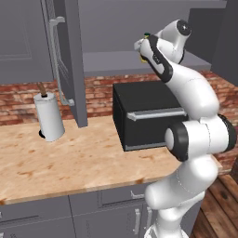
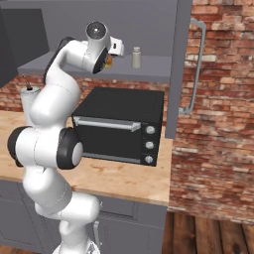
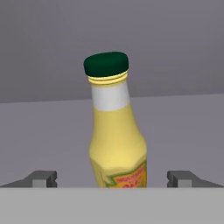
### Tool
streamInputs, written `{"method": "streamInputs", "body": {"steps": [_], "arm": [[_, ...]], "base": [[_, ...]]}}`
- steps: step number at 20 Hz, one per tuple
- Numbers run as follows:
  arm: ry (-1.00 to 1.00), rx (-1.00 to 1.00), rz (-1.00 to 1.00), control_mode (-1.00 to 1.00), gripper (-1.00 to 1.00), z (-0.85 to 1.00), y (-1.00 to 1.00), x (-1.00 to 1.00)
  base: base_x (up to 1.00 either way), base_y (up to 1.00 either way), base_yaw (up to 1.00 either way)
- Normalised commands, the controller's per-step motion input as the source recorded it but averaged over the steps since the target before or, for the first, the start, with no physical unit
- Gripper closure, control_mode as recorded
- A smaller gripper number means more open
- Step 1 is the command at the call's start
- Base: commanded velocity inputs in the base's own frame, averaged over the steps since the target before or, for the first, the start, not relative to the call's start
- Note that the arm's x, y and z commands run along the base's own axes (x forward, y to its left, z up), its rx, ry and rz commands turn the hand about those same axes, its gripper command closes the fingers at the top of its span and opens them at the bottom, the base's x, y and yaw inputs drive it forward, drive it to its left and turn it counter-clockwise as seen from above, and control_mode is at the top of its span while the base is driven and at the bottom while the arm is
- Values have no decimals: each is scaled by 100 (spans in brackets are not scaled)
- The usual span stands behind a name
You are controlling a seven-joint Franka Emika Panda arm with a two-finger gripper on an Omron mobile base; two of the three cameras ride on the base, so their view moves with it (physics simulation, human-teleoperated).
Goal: Move the mustard and shaker from the cabinet to the dining counter.
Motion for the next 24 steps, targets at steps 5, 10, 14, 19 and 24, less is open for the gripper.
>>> {"method": "streamInputs", "body": {"steps": [5,10,14,19,24], "arm": [[0,0,0,-100,-100,-6,0,15],[0,0,0,-100,-100,-2,0,15],[0,0,0,-100,-100,-1,0,13],[0,0,0,-100,-100,0,0,16],[0,0,0,-100,-100,-4,0,8]], "base": [[0,0,0],[0,0,0],[0,0,0],[0,0,0],[0,0,0]]}}
